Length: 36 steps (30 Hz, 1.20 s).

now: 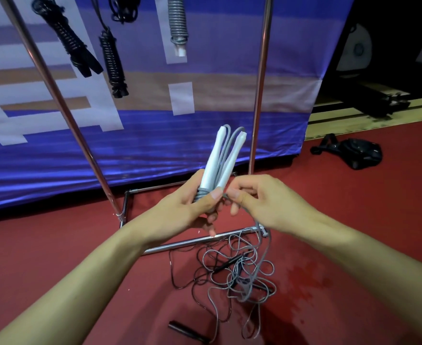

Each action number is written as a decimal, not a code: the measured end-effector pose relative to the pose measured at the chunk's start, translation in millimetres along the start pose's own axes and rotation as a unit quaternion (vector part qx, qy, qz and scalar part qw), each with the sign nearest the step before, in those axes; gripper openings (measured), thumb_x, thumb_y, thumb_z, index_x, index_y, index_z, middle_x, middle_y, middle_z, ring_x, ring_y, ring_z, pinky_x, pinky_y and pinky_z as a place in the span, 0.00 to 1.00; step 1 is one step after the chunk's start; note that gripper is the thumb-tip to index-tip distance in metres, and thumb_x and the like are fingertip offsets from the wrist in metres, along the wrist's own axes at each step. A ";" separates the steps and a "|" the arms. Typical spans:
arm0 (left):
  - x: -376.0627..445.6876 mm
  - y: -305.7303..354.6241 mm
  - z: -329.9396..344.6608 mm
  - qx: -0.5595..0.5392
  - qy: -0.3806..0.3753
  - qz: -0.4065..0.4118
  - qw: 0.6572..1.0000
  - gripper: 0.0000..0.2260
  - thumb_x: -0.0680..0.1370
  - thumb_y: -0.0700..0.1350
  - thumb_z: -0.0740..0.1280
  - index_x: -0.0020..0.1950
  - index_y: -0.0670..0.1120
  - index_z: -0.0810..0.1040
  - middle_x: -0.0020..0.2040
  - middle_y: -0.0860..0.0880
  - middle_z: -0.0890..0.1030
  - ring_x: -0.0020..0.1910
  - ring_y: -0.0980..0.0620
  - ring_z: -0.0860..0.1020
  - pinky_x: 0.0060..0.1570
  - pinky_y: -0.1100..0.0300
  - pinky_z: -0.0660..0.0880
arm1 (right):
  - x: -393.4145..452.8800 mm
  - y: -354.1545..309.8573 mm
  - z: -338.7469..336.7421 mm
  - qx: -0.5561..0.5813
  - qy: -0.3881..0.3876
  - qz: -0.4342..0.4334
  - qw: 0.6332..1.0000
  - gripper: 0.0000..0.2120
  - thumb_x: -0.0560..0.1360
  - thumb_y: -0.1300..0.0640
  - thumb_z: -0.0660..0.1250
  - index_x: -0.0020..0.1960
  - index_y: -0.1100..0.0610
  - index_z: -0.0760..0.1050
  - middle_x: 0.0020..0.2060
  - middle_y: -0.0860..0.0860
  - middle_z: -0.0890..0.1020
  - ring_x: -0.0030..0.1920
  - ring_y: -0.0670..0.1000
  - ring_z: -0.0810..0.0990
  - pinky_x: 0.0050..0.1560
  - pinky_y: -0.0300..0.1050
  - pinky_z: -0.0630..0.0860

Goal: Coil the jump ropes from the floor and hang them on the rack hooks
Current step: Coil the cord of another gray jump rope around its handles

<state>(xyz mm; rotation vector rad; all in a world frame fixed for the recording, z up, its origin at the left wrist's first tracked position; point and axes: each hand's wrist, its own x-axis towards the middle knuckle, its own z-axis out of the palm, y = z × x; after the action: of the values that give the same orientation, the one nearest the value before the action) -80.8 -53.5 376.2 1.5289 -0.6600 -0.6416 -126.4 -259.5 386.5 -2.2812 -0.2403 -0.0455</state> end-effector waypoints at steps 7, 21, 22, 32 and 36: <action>4.0 -3.2 -3.2 -0.027 0.013 -0.009 0.999 0.12 0.82 0.49 0.66 0.62 0.45 0.74 0.43 0.44 0.74 0.37 0.49 0.71 0.41 0.52 0.77 | -1.5 0.5 3.9 0.048 -0.068 0.037 0.996 0.10 0.84 0.50 0.58 0.47 0.50 0.73 0.26 0.41 0.73 0.27 0.43 0.66 0.34 0.41 0.65; -4.1 -1.3 -4.7 -0.093 -0.059 -0.020 0.994 0.10 0.82 0.47 0.65 0.62 0.47 0.75 0.42 0.44 0.72 0.34 0.48 0.69 0.38 0.54 0.75 | -3.8 24.5 -11.4 0.020 -0.209 -0.068 0.975 0.14 0.87 0.55 0.56 0.47 0.50 0.77 0.33 0.44 0.76 0.34 0.46 0.73 0.39 0.40 0.71; -5.4 -0.1 -5.1 -0.111 -0.080 -0.026 0.990 0.11 0.83 0.47 0.65 0.64 0.48 0.74 0.41 0.44 0.71 0.33 0.49 0.67 0.37 0.56 0.73 | -3.3 26.4 -13.6 0.015 -0.220 -0.078 0.972 0.14 0.87 0.55 0.55 0.47 0.47 0.76 0.33 0.45 0.75 0.34 0.46 0.71 0.39 0.42 0.71; -14.4 14.5 -8.0 -0.113 -0.207 -0.078 0.969 0.22 0.82 0.43 0.67 0.74 0.42 0.65 0.42 0.42 0.72 0.34 0.50 0.65 0.37 0.58 0.68 | 5.5 42.4 -19.5 -0.012 -0.284 -0.047 0.958 0.11 0.84 0.47 0.62 0.49 0.48 0.82 0.41 0.44 0.84 0.42 0.44 0.80 0.48 0.39 0.76; -18.0 20.6 1.3 0.057 -0.265 -0.089 0.958 0.12 0.85 0.40 0.63 0.68 0.41 0.71 0.45 0.40 0.74 0.37 0.45 0.71 0.40 0.52 0.75 | 10.0 32.9 -23.6 -0.128 -0.340 -0.062 0.930 0.13 0.81 0.56 0.66 0.60 0.64 0.81 0.47 0.44 0.82 0.45 0.49 0.81 0.52 0.32 0.73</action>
<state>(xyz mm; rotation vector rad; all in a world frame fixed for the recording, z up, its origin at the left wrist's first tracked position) -94.6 -42.1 396.9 1.5397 -0.9816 -1.1910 -109.4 -296.7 378.9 -2.4598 -0.7754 0.6956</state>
